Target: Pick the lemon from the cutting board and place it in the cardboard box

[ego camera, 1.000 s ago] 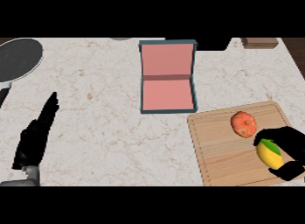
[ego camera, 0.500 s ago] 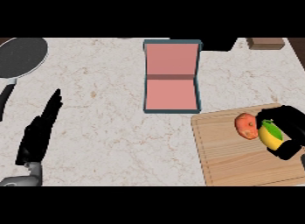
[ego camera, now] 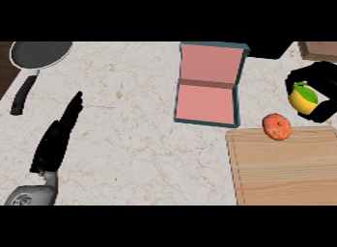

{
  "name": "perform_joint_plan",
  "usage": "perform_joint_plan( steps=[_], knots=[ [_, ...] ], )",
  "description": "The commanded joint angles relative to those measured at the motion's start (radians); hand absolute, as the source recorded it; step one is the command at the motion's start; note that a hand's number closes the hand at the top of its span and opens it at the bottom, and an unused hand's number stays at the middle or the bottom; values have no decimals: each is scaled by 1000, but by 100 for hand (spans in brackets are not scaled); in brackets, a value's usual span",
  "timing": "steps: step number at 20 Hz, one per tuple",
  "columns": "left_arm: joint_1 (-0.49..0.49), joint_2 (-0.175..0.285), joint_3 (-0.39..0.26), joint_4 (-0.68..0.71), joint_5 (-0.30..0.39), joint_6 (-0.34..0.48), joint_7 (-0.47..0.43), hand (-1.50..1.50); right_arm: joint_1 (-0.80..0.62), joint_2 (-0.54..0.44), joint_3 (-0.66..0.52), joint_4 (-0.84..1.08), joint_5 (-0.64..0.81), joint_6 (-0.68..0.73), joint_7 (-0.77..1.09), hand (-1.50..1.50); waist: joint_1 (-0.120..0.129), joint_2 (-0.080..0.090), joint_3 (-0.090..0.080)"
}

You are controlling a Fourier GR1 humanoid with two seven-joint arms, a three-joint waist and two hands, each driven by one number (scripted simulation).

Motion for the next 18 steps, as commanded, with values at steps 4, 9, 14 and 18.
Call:
perform_joint_plan(
  steps=[4,9,14,18],
  knots=[
    [-21,8,17,30,-3,3,-7,0,-236,-26,-71,235,-95,55,-243,150,-22,-5,-1],
    [-7,9,18,25,0,0,-2,0,-336,8,-136,323,-247,244,-366,150,-27,-12,-2],
    [16,-24,1,37,-22,33,-23,0,-422,33,-125,378,-318,315,-401,150,-36,-14,-3],
    [31,-3,23,-7,-6,24,3,0,-487,55,-88,409,-342,359,-368,150,-50,-24,-4]
  ],
)
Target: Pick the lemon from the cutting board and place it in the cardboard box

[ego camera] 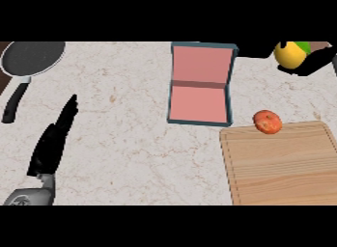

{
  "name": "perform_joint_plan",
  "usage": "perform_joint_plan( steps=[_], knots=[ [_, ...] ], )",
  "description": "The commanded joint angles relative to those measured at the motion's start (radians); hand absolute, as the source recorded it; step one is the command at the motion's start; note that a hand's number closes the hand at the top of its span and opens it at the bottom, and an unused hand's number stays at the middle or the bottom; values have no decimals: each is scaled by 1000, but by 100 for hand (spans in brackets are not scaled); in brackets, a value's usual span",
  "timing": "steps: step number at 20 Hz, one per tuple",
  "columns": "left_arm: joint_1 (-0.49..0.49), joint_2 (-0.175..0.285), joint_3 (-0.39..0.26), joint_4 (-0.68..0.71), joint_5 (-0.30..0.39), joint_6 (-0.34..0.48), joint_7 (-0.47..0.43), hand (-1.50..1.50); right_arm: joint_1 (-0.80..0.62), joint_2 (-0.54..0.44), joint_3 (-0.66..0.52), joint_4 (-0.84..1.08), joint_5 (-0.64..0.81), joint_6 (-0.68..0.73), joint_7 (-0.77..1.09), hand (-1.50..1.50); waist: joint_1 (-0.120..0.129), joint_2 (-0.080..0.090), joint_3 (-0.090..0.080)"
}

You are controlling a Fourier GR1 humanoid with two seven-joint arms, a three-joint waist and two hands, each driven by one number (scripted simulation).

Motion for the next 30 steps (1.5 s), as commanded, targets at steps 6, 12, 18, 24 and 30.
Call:
perform_joint_plan(
  steps=[6,12,18,24,30],
  knots=[
    [-33,29,42,24,13,-11,18,0,-194,91,59,94,-44,197,-38,150,-36,-9,-2],
    [54,57,71,12,51,-51,-54,0,-230,213,112,147,-20,119,32,150,-38,-11,-3],
    [50,1,36,33,13,-6,-64,0,-285,320,162,205,21,76,116,150,-42,-9,-3],
    [34,-2,40,16,-1,7,-37,0,-257,431,204,245,78,-45,196,150,-53,-13,-3],
    [23,17,44,9,14,-28,-26,0,-258,484,171,345,66,-73,254,-150,-29,-1,-3]
  ],
)
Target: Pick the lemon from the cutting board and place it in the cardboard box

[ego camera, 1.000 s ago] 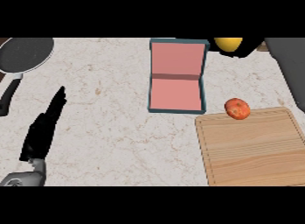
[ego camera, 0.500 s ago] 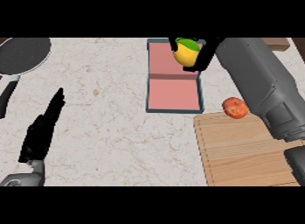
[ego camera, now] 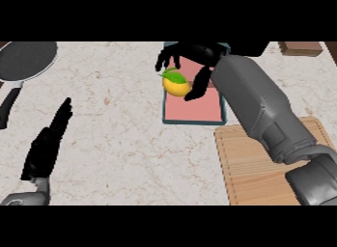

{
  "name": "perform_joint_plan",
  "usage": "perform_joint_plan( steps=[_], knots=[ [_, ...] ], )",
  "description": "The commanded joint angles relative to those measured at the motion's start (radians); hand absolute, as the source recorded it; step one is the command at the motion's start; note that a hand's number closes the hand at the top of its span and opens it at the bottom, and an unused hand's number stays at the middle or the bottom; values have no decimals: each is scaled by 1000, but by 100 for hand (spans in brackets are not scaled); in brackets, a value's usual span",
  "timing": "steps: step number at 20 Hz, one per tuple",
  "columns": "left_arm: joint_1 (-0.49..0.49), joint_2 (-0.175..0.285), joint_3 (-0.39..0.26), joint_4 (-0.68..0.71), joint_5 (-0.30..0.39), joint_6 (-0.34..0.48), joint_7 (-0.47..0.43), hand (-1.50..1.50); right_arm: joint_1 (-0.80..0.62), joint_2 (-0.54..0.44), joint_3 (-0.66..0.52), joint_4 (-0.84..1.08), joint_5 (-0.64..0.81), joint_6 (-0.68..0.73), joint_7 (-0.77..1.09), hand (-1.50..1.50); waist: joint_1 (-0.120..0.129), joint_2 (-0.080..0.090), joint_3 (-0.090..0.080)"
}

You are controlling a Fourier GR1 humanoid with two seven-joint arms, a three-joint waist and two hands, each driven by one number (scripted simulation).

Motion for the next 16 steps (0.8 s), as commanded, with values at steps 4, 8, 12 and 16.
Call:
perform_joint_plan(
  steps=[4,8,12,16],
  knots=[
    [-34,-15,-4,22,-16,11,28,0,28,88,-43,33,-51,-17,4,-150,-3,-1,0],
    [21,-6,2,-29,4,-4,-5,0,21,26,-204,47,-193,32,22,-150,4,2,1],
    [2,-9,-7,-32,-1,-7,30,0,-17,-38,-313,67,-302,142,62,-150,6,4,1],
    [8,-29,-34,-43,-28,10,17,0,-31,-70,-403,100,-391,201,122,-150,22,12,1]
  ],
)
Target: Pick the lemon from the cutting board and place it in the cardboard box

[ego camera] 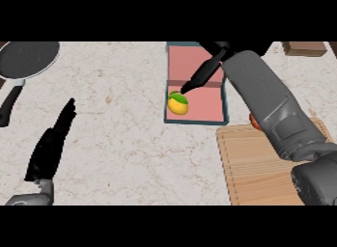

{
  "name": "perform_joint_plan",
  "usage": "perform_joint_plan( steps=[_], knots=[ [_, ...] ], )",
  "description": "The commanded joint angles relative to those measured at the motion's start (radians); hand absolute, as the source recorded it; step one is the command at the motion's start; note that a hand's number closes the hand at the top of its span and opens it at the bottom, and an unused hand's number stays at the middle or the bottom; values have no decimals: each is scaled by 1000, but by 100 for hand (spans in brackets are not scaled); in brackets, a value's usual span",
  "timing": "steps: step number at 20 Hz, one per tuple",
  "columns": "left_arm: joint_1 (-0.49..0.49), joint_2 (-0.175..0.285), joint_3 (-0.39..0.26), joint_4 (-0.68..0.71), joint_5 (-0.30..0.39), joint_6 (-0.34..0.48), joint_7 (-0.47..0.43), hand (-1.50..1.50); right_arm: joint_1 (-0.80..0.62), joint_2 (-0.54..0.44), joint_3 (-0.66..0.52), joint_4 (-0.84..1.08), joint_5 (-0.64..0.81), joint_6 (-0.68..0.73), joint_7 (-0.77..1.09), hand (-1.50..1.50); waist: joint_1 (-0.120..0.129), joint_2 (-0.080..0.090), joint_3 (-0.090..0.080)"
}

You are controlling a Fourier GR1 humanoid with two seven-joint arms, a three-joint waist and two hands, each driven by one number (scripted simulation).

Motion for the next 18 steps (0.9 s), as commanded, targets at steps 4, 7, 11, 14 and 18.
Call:
perform_joint_plan(
  steps=[4,7,11,14,18],
  knots=[
    [-22,10,6,-9,11,-17,-1,0,11,-167,-145,33,-137,74,71,-150,24,18,1],
    [-52,1,-6,-2,-1,-11,3,0,-8,-251,-168,32,-155,71,127,-150,36,33,1],
    [-38,-10,-29,-15,-11,-12,-6,0,2,-333,-194,36,-178,118,154,-150,55,38,3],
    [-43,-12,-31,-11,-11,-13,12,0,22,-378,-202,30,-185,159,139,-150,66,46,4],
    [-70,-9,-26,-21,-1,-20,4,0,46,-436,-201,13,-183,228,108,-150,78,59,7]
  ],
)
